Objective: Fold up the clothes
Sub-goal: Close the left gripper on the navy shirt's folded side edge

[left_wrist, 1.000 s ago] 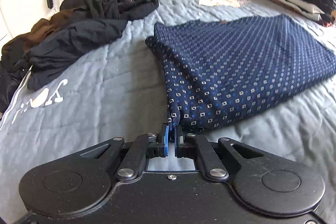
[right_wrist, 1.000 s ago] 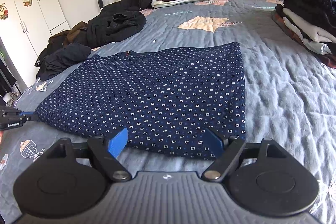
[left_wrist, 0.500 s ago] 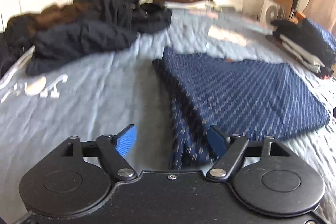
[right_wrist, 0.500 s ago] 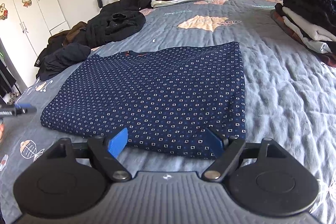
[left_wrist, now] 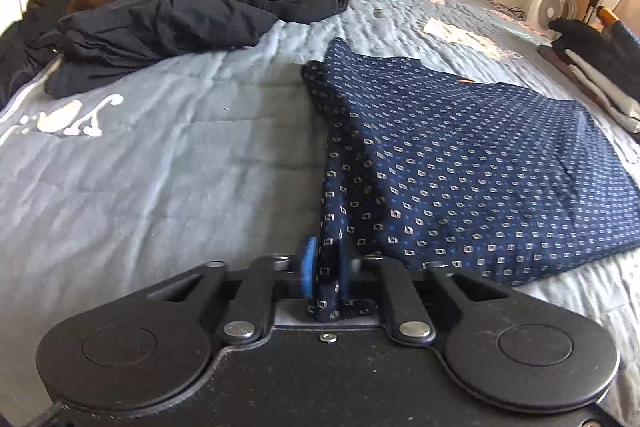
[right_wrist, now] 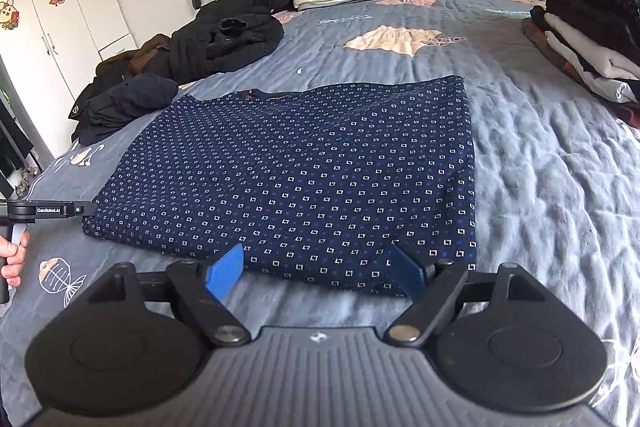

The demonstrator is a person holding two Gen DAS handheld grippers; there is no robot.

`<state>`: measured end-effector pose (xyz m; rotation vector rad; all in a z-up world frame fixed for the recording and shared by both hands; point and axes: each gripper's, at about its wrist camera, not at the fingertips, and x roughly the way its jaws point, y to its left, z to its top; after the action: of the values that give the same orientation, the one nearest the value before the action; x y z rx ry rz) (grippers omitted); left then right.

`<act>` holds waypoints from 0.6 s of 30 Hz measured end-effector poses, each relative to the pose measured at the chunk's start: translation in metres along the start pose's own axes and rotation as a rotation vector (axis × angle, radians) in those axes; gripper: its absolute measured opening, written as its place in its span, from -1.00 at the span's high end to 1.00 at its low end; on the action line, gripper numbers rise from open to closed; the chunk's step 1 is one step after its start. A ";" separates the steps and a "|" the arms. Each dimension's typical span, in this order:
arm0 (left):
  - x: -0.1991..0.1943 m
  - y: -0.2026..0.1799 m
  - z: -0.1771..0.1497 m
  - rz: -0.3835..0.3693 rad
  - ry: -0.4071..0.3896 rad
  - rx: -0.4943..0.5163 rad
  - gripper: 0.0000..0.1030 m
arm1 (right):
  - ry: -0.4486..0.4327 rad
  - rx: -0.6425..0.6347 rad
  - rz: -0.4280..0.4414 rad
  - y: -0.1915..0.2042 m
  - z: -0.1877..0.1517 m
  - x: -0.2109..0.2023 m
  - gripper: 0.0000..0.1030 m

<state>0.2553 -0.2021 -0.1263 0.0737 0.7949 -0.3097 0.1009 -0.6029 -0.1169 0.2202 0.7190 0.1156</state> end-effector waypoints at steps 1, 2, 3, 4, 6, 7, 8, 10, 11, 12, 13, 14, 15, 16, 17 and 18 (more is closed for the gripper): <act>-0.002 0.003 0.001 0.020 -0.009 -0.002 0.90 | 0.001 0.000 0.000 0.000 0.000 0.000 -0.56; -0.003 0.007 0.002 0.054 -0.016 -0.012 1.00 | 0.001 -0.001 -0.001 0.000 0.000 0.000 -0.56; -0.005 0.011 0.003 0.091 -0.023 -0.022 1.00 | 0.002 -0.001 -0.001 0.000 0.000 0.000 -0.56; -0.006 0.015 0.003 0.084 -0.018 -0.037 1.00 | 0.002 -0.001 -0.001 0.000 0.000 0.000 -0.56; -0.008 0.023 0.002 0.050 -0.003 -0.069 1.00 | 0.001 0.001 -0.001 0.000 -0.001 0.001 -0.56; -0.011 0.021 0.003 0.022 0.001 -0.060 1.00 | 0.001 0.003 0.000 0.000 -0.001 0.001 -0.56; -0.013 0.019 0.003 -0.008 0.003 -0.045 1.00 | -0.002 0.004 0.002 0.000 -0.001 0.001 -0.56; -0.022 0.010 0.004 -0.050 -0.036 -0.007 0.99 | -0.008 0.000 0.008 0.001 0.000 0.001 -0.56; -0.025 0.006 0.004 -0.065 -0.049 0.011 0.97 | -0.009 0.000 0.010 0.002 0.000 0.001 -0.56; -0.026 0.005 0.005 -0.088 -0.044 0.016 0.94 | -0.011 -0.001 0.012 0.002 0.000 0.001 -0.56; -0.025 0.004 0.005 -0.104 -0.040 0.009 0.91 | -0.008 -0.001 0.015 0.003 -0.001 0.002 -0.56; -0.024 0.004 0.005 -0.118 -0.037 0.001 0.79 | -0.004 -0.001 0.017 0.004 -0.001 0.003 -0.56; -0.022 0.003 0.005 -0.120 -0.039 -0.002 0.50 | 0.000 -0.001 0.016 0.005 -0.001 0.004 -0.56; -0.019 0.002 0.004 -0.121 -0.043 -0.003 0.29 | 0.003 -0.004 0.015 0.007 -0.002 0.005 -0.56; -0.016 0.001 0.005 -0.125 -0.050 -0.005 -0.10 | 0.005 -0.008 0.018 0.009 -0.002 0.006 -0.56; -0.014 0.001 0.006 -0.133 -0.067 -0.005 -0.15 | 0.008 -0.013 0.022 0.010 -0.002 0.007 -0.56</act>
<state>0.2503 -0.1986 -0.1120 0.0055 0.7358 -0.4334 0.1039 -0.5914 -0.1206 0.2148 0.7233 0.1419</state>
